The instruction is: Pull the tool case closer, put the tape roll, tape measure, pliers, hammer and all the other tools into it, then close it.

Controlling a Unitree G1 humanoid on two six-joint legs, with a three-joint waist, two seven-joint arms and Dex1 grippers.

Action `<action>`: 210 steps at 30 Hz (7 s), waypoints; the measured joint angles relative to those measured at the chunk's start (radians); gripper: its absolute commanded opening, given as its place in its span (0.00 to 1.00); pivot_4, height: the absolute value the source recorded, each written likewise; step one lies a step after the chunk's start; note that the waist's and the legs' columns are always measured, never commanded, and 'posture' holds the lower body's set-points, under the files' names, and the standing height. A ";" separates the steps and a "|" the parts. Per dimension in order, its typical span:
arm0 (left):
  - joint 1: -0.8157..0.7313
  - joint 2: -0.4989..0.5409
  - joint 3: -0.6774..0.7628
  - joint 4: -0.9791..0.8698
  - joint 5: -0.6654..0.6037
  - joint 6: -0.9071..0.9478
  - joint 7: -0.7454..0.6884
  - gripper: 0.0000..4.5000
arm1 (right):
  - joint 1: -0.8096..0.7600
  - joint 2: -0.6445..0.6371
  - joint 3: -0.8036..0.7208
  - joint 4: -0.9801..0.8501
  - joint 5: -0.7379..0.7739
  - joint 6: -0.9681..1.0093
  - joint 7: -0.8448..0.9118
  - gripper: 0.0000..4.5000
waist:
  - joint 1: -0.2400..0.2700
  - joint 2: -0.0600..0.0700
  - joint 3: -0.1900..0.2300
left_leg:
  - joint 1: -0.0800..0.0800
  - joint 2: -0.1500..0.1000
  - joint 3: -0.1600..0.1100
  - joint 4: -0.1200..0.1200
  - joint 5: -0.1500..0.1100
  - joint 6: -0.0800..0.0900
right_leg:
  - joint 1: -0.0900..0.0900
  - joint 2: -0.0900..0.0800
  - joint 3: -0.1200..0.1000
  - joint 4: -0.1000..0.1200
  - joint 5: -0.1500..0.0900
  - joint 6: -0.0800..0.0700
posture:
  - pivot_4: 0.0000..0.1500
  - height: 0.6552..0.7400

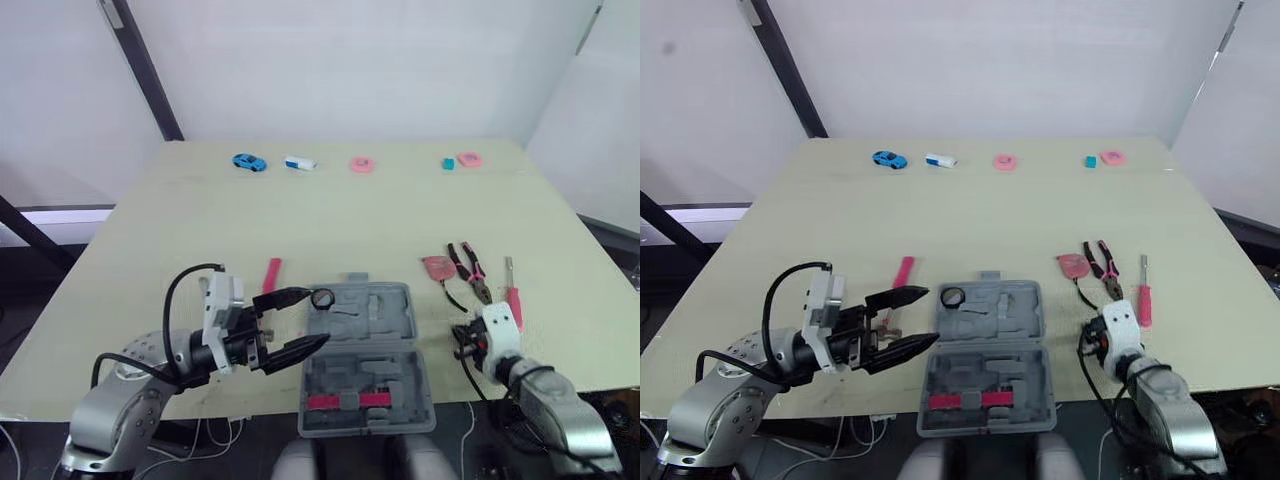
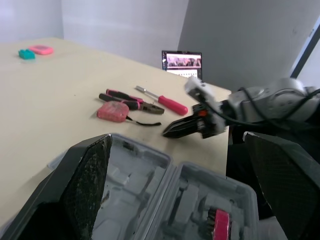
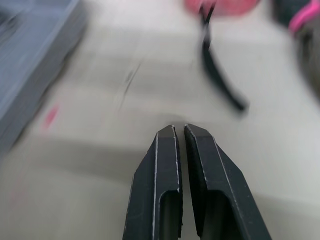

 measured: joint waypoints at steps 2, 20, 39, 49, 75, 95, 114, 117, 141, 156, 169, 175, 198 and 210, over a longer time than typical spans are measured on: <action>0.002 0.000 -0.003 0.003 0.000 -0.007 -0.008 1.00 | 0.043 -0.004 0.000 -0.043 0.010 0.013 0.003 0.06 | -0.002 0.000 0.000 | 0.000 0.000 0.000 0.000 0.000 0.000 | 0.000 0.000 0.000 0.000 0.000 0.000 | 1.00 1.00; -0.074 -0.002 -0.043 0.049 0.020 -0.013 -0.006 1.00 | -0.352 0.024 0.045 0.266 -0.073 0.013 -0.071 0.93 | -0.002 0.000 0.001 | -0.001 -0.001 0.001 0.000 0.000 0.000 | -0.001 0.000 0.000 -0.001 0.000 0.000 | 1.00 1.00; -0.064 -0.020 -0.044 0.044 0.046 -0.034 0.034 1.00 | -0.501 0.088 0.023 0.529 -0.094 -0.082 -0.129 0.01 | -0.002 0.000 0.000 | -0.001 -0.001 0.000 0.000 0.000 0.000 | 0.000 0.000 0.000 0.000 0.000 0.000 | 1.00 1.00; -0.062 -0.020 -0.046 0.027 0.045 -0.028 0.044 1.00 | -0.413 0.058 0.008 0.443 -0.077 -0.092 -0.079 0.01 | 0.002 0.000 0.000 | -0.001 -0.001 0.000 -0.001 0.000 0.000 | 0.000 0.000 0.000 -0.001 0.000 0.000 | 1.00 1.00; -0.043 0.017 -0.072 0.076 0.052 -0.051 -0.072 1.00 | 0.307 -0.002 0.014 -0.259 0.029 0.028 -0.001 0.01 | 0.001 0.000 0.000 | 0.000 0.001 -0.002 -0.001 0.000 0.000 | -0.001 -0.002 0.001 -0.002 0.000 0.000 | 1.00 1.00; 0.002 -0.006 -0.022 0.266 0.066 -0.278 -0.290 1.00 | 0.306 -0.212 -0.044 -0.264 0.120 0.020 0.186 0.81 | 0.002 0.000 0.001 | -0.001 0.000 -0.002 -0.001 0.000 0.000 | -0.001 -0.006 0.000 -0.003 0.000 0.000 | 1.00 1.00; 0.044 0.061 0.115 0.460 0.017 -0.301 -0.463 1.00 | -0.255 -0.652 0.153 0.033 0.050 -0.274 0.837 0.99 | 0.007 -0.003 0.004 | -0.002 0.000 0.000 -0.001 0.000 0.000 | -0.001 -0.004 -0.002 -0.005 0.000 0.001 | 1.00 1.00; 0.044 0.061 0.113 0.458 0.019 -0.301 -0.464 1.00 | -0.338 -0.627 0.238 0.140 -0.028 -0.351 0.881 0.99 | 0.011 -0.003 0.004 | -0.002 0.000 0.001 -0.001 0.000 0.000 | -0.001 -0.003 -0.003 -0.006 0.000 0.000 | 1.00 1.00; 0.036 0.058 0.081 0.413 0.020 -0.288 -0.458 1.00 | -0.551 -0.470 0.417 0.557 -0.272 -0.652 0.981 0.70 | 0.024 -0.002 0.004 | -0.001 0.000 0.002 0.000 0.000 0.000 | -0.001 -0.001 -0.002 -0.001 0.000 0.000 | 1.00 1.00; 0.039 0.010 0.076 0.422 0.038 -0.314 -0.427 1.00 | -0.726 -0.509 0.426 0.221 -0.255 -0.219 1.072 0.65 | 0.020 0.002 0.007 | -0.001 0.000 0.002 0.001 0.000 0.000 | -0.004 -0.001 0.002 0.003 0.002 -0.002 | 1.00 1.00; 0.010 -0.028 0.080 0.466 0.070 -0.359 -0.361 1.00 | -1.278 -0.193 0.829 0.468 -0.476 0.220 1.114 0.65 | 0.024 0.000 0.005 | -0.006 0.001 0.002 0.000 0.000 -0.001 | -0.009 -0.001 -0.003 0.005 0.000 -0.010 | 1.00 1.00; 0.002 -0.035 0.077 0.467 0.079 -0.364 -0.341 1.00 | -1.286 -0.060 0.914 0.713 -0.527 0.157 1.078 0.65 | 0.021 0.000 0.005 | -0.007 0.001 0.002 0.001 0.000 -0.001 | -0.009 0.000 -0.003 0.006 0.000 -0.008 | 1.00 1.00; 0.029 -0.040 0.075 0.379 0.077 -0.316 -0.263 1.00 | -1.320 0.142 0.837 1.113 -0.598 -0.016 0.977 0.98 | 0.003 0.000 0.005 | -0.006 0.001 0.001 0.000 0.000 -0.001 | -0.009 0.000 -0.004 0.007 0.002 -0.006 | 1.00 1.00; 0.026 -0.041 0.071 0.339 0.075 -0.282 -0.249 1.00 | -1.139 -0.057 0.630 0.620 -0.510 0.137 1.001 0.98 | 0.000 0.000 0.005 | -0.007 0.001 0.000 0.000 0.000 -0.001 | -0.009 0.000 -0.004 0.006 0.002 -0.006 | 1.00 1.00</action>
